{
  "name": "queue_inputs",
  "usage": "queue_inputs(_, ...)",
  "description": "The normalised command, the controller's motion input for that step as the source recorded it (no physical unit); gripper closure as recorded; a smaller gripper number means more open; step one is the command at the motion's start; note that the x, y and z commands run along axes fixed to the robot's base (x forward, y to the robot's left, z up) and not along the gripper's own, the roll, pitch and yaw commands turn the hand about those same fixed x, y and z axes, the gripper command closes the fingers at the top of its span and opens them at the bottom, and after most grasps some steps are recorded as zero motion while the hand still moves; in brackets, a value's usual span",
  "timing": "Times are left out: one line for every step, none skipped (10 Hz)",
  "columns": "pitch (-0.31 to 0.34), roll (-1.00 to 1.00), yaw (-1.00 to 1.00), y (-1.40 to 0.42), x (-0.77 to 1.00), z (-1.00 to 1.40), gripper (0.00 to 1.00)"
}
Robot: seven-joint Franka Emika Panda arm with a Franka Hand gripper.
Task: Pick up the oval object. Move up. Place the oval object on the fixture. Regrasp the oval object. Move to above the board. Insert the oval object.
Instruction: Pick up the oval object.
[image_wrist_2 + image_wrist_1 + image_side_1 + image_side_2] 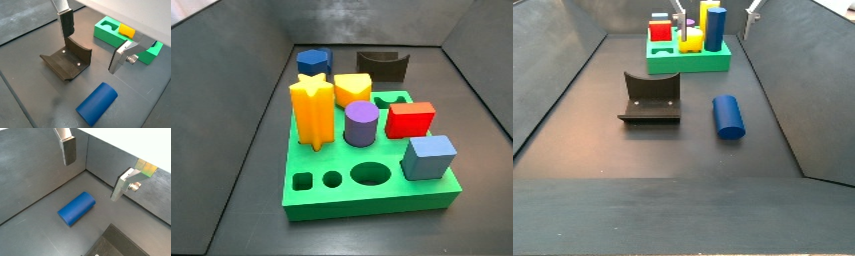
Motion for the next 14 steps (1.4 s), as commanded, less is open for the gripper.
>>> queue_inputs(0.000,0.00,0.00,0.00,-0.02,0.00,0.00)
queue_inputs(-0.013,0.08,0.00,0.00,0.00,-0.23,0.00)
queue_inputs(-0.117,0.26,0.00,-0.19,-0.20,-0.80,0.00)
queue_inputs(-0.123,0.19,0.00,-0.35,-0.23,-0.91,0.00)
queue_inputs(-0.131,0.18,0.00,-0.31,-0.15,-0.92,0.00)
queue_inputs(-0.121,0.17,0.00,-0.27,-0.10,-0.95,0.00)
queue_inputs(-0.106,0.10,0.00,-0.11,0.00,-1.00,0.00)
queue_inputs(-0.107,0.09,0.03,-0.03,-0.03,-1.00,0.00)
queue_inputs(-0.127,0.06,0.10,0.00,-0.05,-1.00,0.00)
queue_inputs(-0.126,0.05,0.07,0.00,-0.06,-1.00,0.00)
queue_inputs(-0.117,0.03,0.02,0.00,-0.17,-1.00,0.00)
queue_inputs(-0.117,0.05,0.04,0.00,-0.30,-1.00,0.00)
queue_inputs(-0.124,0.05,0.11,0.02,-0.31,-1.00,0.00)
queue_inputs(-0.141,0.06,0.16,0.08,-0.32,-1.00,0.00)
